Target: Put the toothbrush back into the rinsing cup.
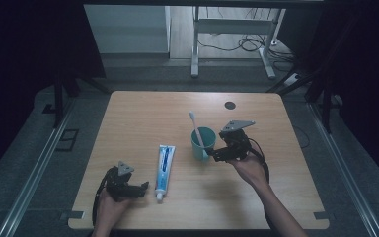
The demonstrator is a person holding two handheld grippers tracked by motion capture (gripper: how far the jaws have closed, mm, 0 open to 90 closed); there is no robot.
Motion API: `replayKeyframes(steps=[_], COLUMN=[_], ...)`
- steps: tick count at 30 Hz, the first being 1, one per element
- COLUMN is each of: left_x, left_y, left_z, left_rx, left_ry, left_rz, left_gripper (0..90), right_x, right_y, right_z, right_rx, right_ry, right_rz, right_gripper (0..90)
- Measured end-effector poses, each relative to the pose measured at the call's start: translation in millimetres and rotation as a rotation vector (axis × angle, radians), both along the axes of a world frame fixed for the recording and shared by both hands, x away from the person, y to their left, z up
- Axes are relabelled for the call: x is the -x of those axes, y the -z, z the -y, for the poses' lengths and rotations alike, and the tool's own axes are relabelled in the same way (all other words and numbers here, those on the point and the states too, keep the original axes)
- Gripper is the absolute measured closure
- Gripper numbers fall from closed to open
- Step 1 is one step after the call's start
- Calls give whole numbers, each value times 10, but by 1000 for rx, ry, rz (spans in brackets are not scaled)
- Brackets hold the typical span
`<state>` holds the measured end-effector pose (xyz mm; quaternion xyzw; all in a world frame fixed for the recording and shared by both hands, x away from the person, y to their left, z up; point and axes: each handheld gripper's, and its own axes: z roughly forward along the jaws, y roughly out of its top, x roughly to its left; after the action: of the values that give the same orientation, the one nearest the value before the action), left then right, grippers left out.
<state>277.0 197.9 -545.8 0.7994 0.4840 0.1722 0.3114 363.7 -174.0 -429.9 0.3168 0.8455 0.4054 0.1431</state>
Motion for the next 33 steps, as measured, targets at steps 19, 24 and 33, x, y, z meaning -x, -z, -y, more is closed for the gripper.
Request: replayKeyframes(steps=[19, 24, 33], left_x=[1, 3, 5], left_y=[-2, -1, 0], left_z=[-1, 0, 3], left_rx=[-2, -1, 2], left_ry=[1, -2, -6], left_rz=[-2, -3, -4], left_gripper=[5, 5, 5], right_x=[200, 262, 357], right_y=[152, 208, 332], right_z=[325, 410, 565], right_rx=[46, 62, 89], right_ry=[22, 30, 42], right_rz=[-2, -6, -8], right_gripper=[96, 73, 14])
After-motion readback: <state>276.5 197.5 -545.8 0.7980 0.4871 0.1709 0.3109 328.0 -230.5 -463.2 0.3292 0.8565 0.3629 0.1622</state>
